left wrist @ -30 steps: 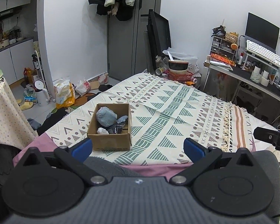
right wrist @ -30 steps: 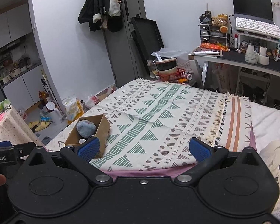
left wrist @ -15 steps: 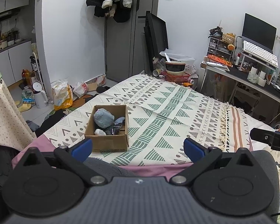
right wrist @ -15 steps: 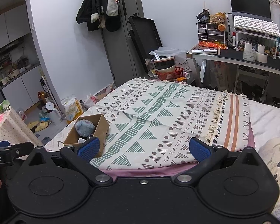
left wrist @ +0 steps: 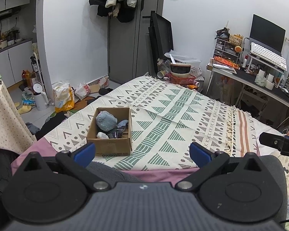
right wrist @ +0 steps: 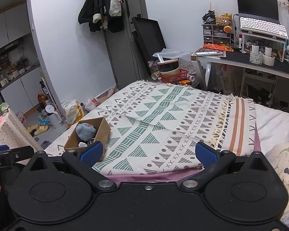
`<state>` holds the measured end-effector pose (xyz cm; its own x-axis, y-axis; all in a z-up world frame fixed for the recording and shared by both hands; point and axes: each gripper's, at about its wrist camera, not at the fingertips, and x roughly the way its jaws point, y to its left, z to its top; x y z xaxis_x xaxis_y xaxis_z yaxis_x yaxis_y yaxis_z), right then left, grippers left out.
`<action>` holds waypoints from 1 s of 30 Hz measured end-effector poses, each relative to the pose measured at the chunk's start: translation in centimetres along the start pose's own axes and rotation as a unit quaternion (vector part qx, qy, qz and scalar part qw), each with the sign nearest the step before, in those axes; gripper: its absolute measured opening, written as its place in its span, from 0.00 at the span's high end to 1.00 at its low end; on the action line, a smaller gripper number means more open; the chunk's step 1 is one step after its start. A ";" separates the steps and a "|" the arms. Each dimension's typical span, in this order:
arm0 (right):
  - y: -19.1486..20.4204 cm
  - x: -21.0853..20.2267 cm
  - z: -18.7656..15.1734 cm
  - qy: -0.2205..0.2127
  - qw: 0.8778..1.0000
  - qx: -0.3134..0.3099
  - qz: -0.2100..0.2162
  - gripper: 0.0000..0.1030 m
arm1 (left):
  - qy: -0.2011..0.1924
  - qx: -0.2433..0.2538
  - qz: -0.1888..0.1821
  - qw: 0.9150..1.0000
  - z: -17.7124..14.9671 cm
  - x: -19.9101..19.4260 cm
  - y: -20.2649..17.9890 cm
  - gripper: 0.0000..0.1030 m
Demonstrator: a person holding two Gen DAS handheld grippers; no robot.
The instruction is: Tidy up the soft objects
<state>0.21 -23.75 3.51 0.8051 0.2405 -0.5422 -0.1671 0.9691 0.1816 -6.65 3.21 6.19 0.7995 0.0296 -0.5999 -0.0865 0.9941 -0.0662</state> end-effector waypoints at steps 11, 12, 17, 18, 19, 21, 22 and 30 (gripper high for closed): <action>-0.1 -0.1 0.0 -0.001 1.000 0.001 0.000 0.00 | 0.001 -0.003 0.001 1.000 0.1 0.0 0.1 0.00; -0.1 0.0 0.0 0.000 1.000 0.001 0.001 0.00 | 0.002 -0.002 0.002 1.000 0.1 0.1 0.1 0.00; 0.0 -0.1 -0.1 0.000 1.000 -0.004 -0.002 0.00 | 0.002 -0.006 -0.001 1.000 0.2 0.2 0.1 0.00; 0.0 -0.2 -0.1 0.000 1.000 -0.004 -0.003 0.00 | 0.003 -0.006 0.000 1.000 0.2 0.3 0.2 0.00; 0.1 -0.2 0.0 0.000 1.000 -0.004 -0.004 0.00 | 0.004 -0.007 0.000 1.000 0.2 0.4 0.3 0.00; 0.1 -0.2 0.0 -0.001 1.000 -0.003 -0.005 0.00 | 0.006 -0.006 0.000 1.000 0.2 0.4 0.2 0.00; 0.1 -0.1 0.0 -0.001 1.000 -0.003 -0.005 0.00 | 0.005 -0.005 -0.001 1.000 0.2 0.3 0.3 0.00; 0.3 0.2 -0.2 0.006 1.000 -0.008 -0.005 0.00 | 0.008 -0.007 -0.004 1.000 0.1 0.3 0.4 0.00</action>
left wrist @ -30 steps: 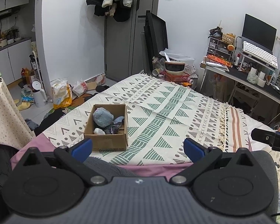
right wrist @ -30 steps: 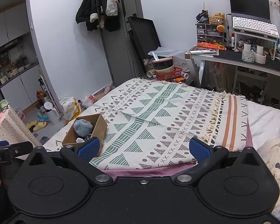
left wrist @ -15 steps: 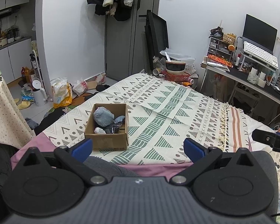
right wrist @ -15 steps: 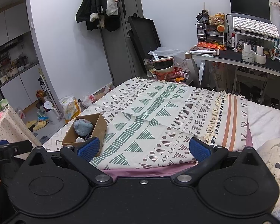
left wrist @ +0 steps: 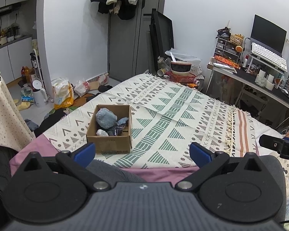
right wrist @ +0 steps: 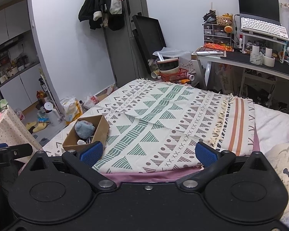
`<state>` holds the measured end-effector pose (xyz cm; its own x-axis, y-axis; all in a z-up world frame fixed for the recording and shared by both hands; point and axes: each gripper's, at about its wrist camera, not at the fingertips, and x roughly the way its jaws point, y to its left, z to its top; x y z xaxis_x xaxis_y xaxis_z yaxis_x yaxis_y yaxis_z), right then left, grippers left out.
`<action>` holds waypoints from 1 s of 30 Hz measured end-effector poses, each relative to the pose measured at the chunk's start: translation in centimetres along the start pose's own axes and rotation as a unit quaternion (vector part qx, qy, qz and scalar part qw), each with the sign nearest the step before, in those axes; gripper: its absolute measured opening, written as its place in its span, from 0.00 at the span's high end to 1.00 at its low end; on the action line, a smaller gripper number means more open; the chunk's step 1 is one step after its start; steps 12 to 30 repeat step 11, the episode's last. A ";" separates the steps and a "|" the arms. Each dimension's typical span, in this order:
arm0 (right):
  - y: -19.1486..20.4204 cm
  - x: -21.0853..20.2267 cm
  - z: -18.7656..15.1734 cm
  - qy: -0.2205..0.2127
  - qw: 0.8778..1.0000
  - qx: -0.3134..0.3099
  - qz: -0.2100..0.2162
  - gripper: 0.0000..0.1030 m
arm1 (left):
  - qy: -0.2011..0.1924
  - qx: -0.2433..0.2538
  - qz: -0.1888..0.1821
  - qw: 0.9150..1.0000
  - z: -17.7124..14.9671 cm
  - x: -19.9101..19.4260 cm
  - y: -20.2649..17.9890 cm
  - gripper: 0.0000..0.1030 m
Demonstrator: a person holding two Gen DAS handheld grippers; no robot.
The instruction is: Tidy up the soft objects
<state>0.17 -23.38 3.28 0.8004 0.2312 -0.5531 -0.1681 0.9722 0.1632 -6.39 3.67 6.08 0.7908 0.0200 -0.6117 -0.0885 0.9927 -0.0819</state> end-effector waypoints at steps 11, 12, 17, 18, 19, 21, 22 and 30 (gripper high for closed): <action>0.2 0.2 -0.3 0.007 1.000 -0.002 0.003 0.00 | -0.011 0.006 -0.007 1.000 -0.2 -0.1 -0.3 0.00; 0.2 0.2 -0.3 0.007 1.000 -0.002 0.003 0.00 | -0.011 0.006 -0.007 1.000 -0.2 -0.1 -0.3 0.00; 0.2 0.2 -0.3 0.007 1.000 -0.002 0.003 0.00 | -0.011 0.006 -0.007 1.000 -0.2 -0.1 -0.3 0.00; 0.2 0.2 -0.3 0.007 1.000 -0.002 0.003 0.00 | -0.011 0.006 -0.007 1.000 -0.2 -0.1 -0.3 0.00; 0.2 0.2 -0.3 0.007 1.000 -0.002 0.003 0.00 | -0.011 0.006 -0.007 1.000 -0.2 -0.1 -0.3 0.00; 0.2 0.2 -0.3 0.007 1.000 -0.002 0.003 0.00 | -0.011 0.006 -0.007 1.000 -0.2 -0.1 -0.3 0.00; 0.2 0.2 -0.3 0.007 1.000 -0.002 0.003 0.00 | -0.011 0.006 -0.007 1.000 -0.2 -0.1 -0.3 0.00; 0.2 0.2 -0.3 0.007 1.000 -0.002 0.003 0.00 | -0.011 0.006 -0.007 1.000 -0.2 -0.1 -0.3 0.00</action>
